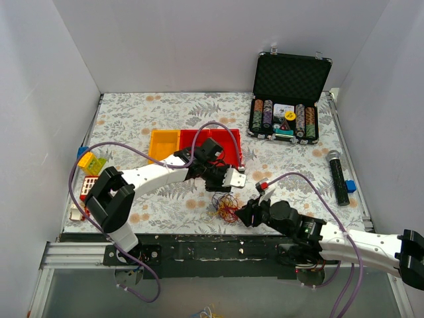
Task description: Untangle the cables
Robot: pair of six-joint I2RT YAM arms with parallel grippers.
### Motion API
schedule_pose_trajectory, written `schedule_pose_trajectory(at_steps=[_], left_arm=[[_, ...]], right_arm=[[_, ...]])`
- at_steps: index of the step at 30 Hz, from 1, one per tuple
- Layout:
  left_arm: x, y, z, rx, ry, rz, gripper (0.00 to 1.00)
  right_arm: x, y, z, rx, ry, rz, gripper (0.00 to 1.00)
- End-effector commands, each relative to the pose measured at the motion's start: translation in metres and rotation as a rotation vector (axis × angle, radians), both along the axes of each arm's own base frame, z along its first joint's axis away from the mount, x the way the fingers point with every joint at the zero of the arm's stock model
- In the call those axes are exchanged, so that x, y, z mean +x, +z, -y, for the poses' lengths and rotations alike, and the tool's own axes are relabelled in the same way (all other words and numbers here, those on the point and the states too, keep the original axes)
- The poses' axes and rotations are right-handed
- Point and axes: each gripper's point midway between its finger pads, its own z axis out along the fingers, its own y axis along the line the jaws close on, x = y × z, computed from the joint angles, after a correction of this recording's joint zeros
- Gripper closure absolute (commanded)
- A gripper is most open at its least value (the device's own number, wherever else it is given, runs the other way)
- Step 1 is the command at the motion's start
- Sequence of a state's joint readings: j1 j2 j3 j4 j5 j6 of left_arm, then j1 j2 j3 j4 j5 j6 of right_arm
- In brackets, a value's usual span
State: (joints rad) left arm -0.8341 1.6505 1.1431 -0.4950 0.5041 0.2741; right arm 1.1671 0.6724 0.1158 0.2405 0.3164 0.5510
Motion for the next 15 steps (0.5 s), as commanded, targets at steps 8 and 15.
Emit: schedule_pose_trajectory(at_steps=[8,15], left_arm=[[-0.010,-0.010,0.001,0.023,-0.053,-0.016,0.59],[-0.018,-0.014,0.005,0.029,-0.041,-0.038,0.96]], right_arm=[[0.002,0.016,-0.006,0.042,0.001,0.021,0.51],[0.003,0.019,-0.005,0.040,-0.004,0.024,0.52]])
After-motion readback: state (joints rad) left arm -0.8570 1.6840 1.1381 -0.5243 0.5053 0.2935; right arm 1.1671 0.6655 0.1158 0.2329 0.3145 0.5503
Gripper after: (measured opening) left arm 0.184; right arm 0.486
